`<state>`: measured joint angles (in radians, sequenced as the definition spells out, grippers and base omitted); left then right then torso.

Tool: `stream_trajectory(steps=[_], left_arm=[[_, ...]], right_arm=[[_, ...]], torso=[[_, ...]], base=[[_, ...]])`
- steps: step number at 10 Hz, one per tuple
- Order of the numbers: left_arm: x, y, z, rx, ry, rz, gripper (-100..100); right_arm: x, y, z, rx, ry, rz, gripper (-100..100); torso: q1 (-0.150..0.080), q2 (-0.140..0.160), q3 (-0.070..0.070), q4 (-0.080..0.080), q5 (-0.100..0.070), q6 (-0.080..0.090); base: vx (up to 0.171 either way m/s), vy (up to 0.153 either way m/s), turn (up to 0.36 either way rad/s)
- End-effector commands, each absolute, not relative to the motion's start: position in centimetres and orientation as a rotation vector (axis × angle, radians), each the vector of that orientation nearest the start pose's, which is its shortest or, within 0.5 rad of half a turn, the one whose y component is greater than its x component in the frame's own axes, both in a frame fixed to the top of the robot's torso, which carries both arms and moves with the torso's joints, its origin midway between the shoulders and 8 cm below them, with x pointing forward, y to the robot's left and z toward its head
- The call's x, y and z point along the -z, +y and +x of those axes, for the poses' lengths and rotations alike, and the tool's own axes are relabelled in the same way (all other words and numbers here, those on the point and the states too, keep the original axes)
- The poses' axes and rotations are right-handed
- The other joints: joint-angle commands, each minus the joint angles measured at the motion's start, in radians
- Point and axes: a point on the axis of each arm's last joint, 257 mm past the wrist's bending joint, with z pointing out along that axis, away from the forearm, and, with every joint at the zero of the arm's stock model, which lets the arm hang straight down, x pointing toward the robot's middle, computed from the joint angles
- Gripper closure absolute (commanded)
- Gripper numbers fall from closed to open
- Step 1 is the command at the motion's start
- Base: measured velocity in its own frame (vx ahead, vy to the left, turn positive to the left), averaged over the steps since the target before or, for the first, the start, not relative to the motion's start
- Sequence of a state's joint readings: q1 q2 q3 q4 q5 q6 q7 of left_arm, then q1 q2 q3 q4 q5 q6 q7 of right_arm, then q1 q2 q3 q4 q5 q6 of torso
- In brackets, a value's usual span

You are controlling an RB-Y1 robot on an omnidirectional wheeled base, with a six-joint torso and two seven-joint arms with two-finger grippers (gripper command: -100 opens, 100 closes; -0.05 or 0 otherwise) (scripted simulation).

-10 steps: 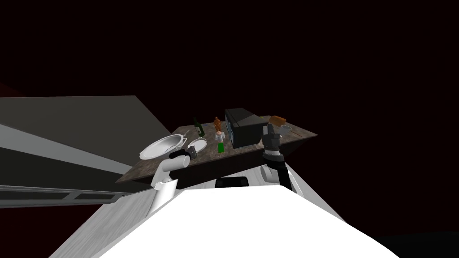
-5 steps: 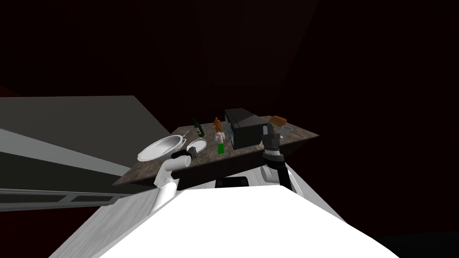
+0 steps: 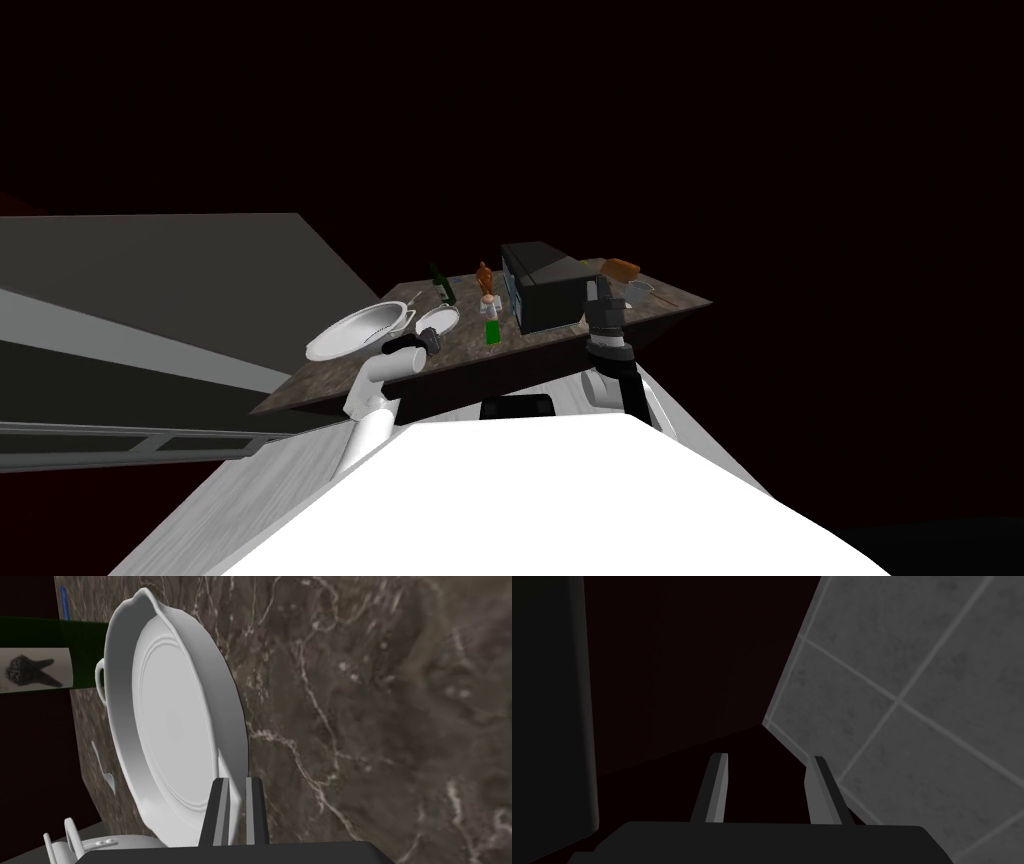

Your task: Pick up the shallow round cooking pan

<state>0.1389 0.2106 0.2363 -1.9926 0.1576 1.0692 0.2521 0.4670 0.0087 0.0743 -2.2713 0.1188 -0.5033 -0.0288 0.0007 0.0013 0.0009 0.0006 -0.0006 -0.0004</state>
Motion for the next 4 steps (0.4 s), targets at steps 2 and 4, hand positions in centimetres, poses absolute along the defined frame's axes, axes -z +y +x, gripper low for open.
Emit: stream_trajectory(steps=[2,4], left_arm=[[29.68,38.96,41.76,0.702,1.312,-2.025,100],[29.91,38.93,41.77,0.701,1.313,-2.025,0]], right_arm=[[-3.11,-23.71,35.18,-1.347,0.653,0.587,0],[-3.11,-23.71,35.18,-1.347,0.653,0.587,0]], torso=[[-0.001,0.002,0.001,0.001,0.000,0.000],[-0.001,0.003,0.002,0.001,-0.001,0.000]], base=[[-0.039,-0.005,0.002],[-0.011,-0.001,0.001]])
